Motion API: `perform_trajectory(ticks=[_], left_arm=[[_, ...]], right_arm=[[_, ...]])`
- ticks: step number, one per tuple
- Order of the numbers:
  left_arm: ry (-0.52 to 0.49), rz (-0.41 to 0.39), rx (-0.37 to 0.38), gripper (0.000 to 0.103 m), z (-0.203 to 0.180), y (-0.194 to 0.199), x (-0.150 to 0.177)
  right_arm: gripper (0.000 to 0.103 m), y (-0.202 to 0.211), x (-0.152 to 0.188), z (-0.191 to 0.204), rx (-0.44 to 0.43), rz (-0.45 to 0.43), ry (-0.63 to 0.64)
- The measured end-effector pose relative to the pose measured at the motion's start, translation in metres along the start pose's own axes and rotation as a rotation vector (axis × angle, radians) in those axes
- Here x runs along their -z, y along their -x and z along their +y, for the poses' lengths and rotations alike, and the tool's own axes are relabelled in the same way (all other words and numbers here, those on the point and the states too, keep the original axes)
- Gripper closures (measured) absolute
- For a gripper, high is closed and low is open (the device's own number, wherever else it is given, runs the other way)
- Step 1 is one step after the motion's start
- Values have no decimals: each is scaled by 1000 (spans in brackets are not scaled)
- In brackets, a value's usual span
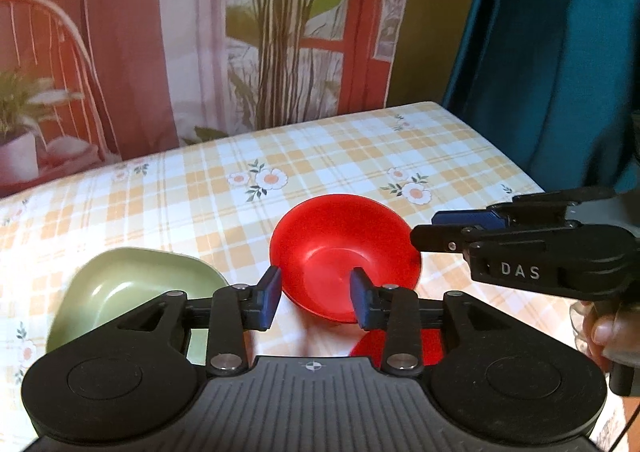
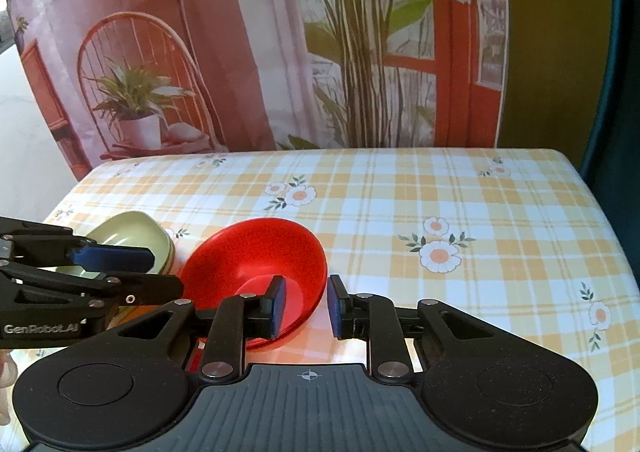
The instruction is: Organize plates and bowls
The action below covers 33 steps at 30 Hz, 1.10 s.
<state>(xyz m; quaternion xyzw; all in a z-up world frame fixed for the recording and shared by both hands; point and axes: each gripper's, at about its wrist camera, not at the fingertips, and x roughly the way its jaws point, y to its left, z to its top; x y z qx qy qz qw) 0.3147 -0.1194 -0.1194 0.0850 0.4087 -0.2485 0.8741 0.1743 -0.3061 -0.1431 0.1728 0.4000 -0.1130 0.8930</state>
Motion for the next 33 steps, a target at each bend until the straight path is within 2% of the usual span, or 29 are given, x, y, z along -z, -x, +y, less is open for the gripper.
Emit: perform_trajectory(ticks=[14,33], left_arm=[[44,-13,31,64,1,31,24],[129,17,23,64,1,39,64]], right_arm=[[81,29,24,2,-15,-38,8],[79,42,64,6,4,-39,-44]])
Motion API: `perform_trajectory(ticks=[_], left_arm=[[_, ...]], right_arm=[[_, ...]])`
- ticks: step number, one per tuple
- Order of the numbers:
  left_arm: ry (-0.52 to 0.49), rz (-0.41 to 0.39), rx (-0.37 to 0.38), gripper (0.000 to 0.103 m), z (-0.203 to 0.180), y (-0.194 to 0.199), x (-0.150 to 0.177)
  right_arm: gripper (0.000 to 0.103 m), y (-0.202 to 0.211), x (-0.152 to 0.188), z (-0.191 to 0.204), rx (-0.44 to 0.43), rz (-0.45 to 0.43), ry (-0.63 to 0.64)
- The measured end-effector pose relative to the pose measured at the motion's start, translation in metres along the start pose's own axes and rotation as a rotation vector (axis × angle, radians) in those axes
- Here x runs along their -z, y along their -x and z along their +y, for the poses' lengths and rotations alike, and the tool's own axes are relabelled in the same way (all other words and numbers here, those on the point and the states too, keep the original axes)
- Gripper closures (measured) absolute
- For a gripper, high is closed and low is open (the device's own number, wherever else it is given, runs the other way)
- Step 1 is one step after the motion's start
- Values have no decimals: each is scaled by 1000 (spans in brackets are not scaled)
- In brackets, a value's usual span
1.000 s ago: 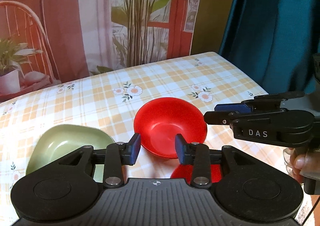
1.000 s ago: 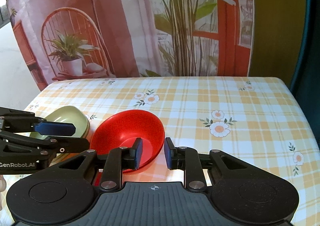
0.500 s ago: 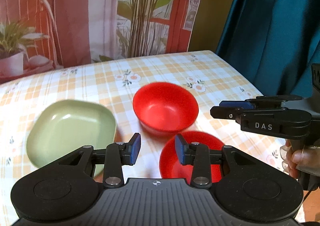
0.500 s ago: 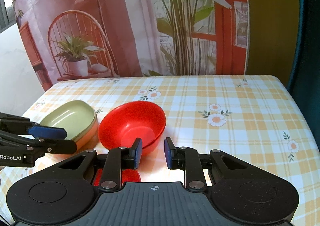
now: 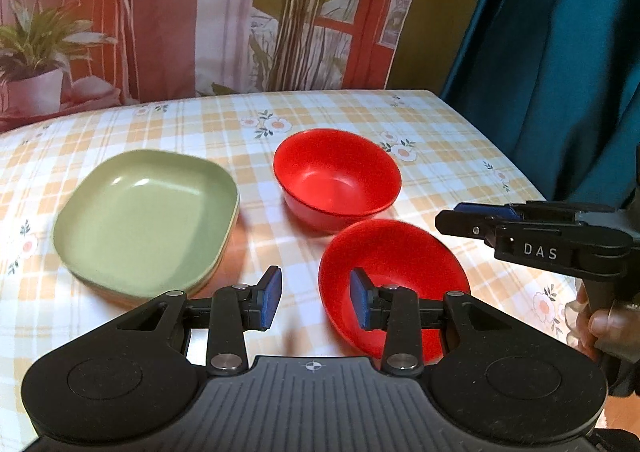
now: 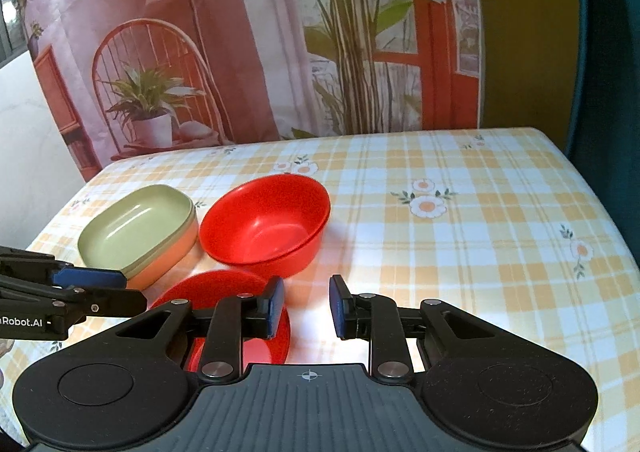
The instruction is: Organize plates and bowls
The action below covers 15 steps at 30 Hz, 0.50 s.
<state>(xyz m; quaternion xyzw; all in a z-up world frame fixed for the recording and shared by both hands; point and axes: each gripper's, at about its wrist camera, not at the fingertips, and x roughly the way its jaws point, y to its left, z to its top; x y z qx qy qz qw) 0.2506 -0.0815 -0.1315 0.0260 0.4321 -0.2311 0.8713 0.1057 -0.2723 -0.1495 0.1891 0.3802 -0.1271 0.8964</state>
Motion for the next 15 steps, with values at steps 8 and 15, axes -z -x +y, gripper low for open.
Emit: perform_trajectory(ticks=[8,15], left_arm=[[47,26,3,64,7,-6,9],[65,61,38,64,5,-12,17]], right_arm=[[76,1,17,-4,-5,24,-63],[76,0,28,1,-32,56,-70]])
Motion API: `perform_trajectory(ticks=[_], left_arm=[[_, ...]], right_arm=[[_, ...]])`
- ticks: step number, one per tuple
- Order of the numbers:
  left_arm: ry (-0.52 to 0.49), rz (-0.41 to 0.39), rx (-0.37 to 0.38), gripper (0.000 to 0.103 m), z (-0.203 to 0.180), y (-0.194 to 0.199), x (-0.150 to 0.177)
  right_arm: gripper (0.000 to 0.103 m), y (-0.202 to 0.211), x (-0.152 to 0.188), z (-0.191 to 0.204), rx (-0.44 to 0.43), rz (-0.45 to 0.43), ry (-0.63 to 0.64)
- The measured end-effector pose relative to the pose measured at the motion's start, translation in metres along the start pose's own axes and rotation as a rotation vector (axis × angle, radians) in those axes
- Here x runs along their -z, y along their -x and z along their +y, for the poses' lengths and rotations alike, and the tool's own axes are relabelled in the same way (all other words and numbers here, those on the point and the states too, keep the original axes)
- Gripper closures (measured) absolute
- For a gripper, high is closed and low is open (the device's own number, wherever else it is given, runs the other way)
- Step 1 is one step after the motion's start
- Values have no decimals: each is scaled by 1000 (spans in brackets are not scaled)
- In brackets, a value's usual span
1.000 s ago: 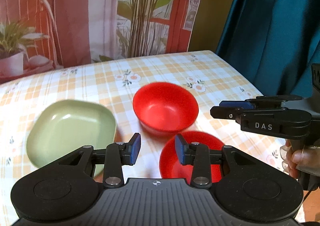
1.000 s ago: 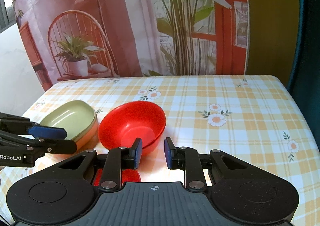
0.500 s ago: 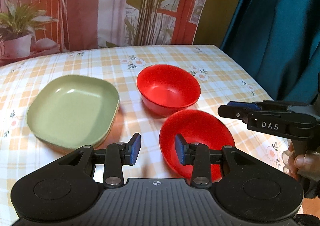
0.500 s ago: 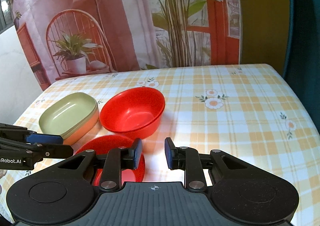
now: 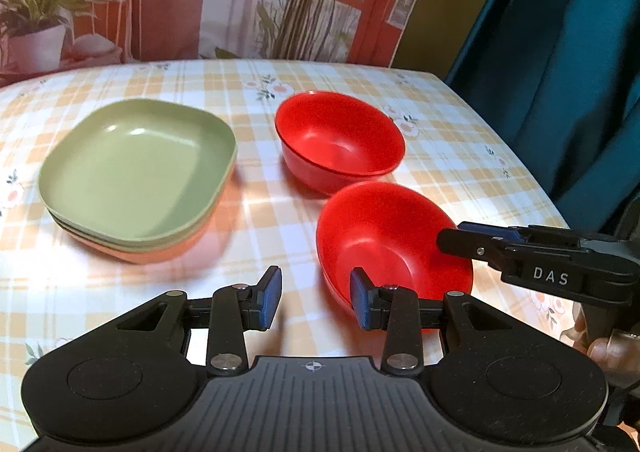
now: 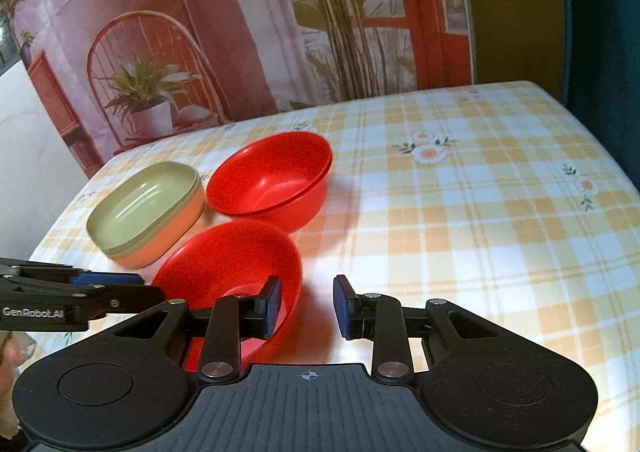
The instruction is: Organize plates and bowls
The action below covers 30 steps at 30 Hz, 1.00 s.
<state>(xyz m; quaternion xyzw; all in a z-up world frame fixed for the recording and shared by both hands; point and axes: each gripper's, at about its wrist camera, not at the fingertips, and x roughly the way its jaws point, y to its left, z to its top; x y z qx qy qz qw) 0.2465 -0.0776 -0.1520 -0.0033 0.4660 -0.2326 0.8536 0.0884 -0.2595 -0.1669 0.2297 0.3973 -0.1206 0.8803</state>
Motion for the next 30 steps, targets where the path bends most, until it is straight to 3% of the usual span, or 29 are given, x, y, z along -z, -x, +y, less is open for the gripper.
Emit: perform_trajectory(ticks=[6,14,30], left_arm=[[-13,13,32,65,-2,-3,2],[-4,15,76,79,-1,-6,3],[-35,-8,83,81,-4,0,2]], right_arm=[[76,-4,6,2,-17,19,-13],[80,-7,9,6,-41,26,-5],[82,-6,8,8,-49,16,-10]])
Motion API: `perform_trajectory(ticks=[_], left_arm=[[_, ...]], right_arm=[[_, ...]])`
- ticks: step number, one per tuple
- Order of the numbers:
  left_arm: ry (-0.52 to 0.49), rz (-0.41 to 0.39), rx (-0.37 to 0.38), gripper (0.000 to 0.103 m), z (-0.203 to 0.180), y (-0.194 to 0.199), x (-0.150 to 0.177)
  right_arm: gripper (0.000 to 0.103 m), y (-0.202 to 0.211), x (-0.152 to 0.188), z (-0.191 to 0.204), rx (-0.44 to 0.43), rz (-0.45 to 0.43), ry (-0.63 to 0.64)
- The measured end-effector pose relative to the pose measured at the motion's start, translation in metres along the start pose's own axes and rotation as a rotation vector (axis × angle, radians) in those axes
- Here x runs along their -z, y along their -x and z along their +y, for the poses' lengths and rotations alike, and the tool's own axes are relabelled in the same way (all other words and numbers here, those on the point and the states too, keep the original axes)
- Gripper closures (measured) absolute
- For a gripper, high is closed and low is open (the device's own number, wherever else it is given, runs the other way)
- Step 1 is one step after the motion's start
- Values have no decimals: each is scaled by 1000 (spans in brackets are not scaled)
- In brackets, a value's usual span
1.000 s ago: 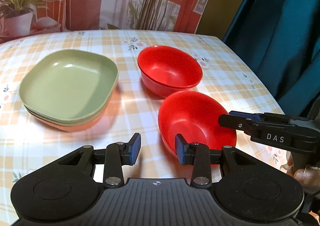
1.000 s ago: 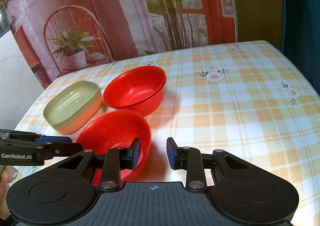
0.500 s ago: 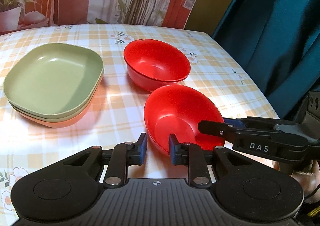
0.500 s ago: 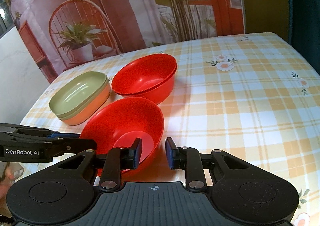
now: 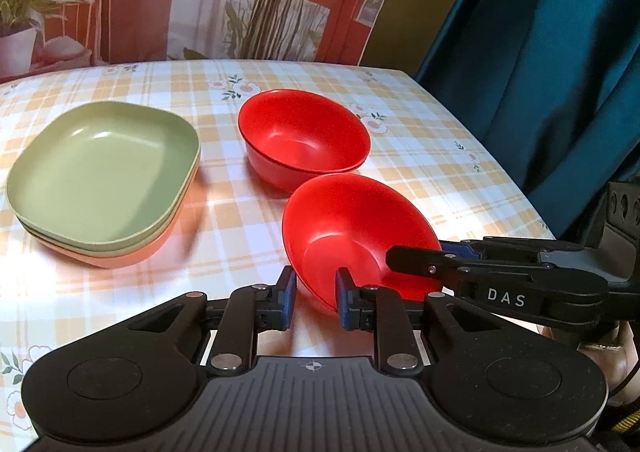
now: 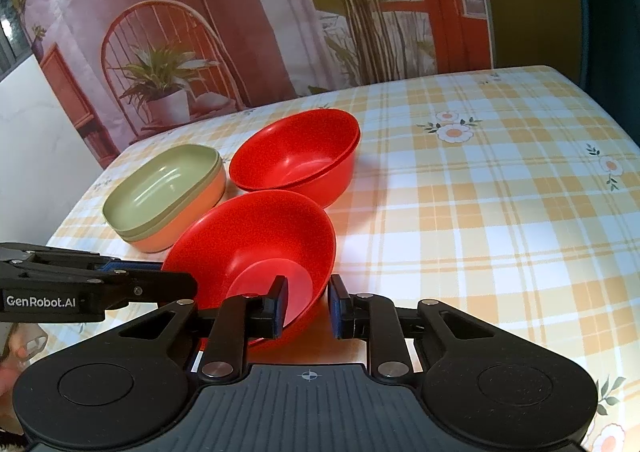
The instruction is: Organize plates and bowls
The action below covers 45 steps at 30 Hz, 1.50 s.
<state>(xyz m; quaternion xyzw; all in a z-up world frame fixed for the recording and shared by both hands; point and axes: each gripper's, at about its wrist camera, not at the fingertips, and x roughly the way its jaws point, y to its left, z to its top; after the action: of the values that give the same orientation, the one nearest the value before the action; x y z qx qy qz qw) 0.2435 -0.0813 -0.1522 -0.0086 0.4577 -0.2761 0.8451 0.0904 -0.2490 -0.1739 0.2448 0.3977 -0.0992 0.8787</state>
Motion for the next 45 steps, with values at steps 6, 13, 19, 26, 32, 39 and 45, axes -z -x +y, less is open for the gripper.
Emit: perform_trajectory(ticks=[6,13,19,26,32,39,45], left_arm=[[-15,-12,-11,81,-2,5,-1],[-33,-27,-15,81,-4,8,-4],[-55,-60,-20,81,-6,16,-15],[-64,-103,-16,81,-9,27,-30],[-62,-126,-6,81,-9,27,-49],[-70,-135,-12,81,-8,19,-68],[-64,-142,-16,81,-6,10,-86]], right_arm=[[82,2,-2,0,-5,-11,-5],[82,4,-8,1,-9,-32,-7],[82,9,-23,3,-20,-61,-8],[82,14,-46,4,-33,-94,0],[82,11,-69,2,-30,-109,24],[82,3,-96,-3,-27,-119,35],[82,-8,-118,-8,-16,-113,41]])
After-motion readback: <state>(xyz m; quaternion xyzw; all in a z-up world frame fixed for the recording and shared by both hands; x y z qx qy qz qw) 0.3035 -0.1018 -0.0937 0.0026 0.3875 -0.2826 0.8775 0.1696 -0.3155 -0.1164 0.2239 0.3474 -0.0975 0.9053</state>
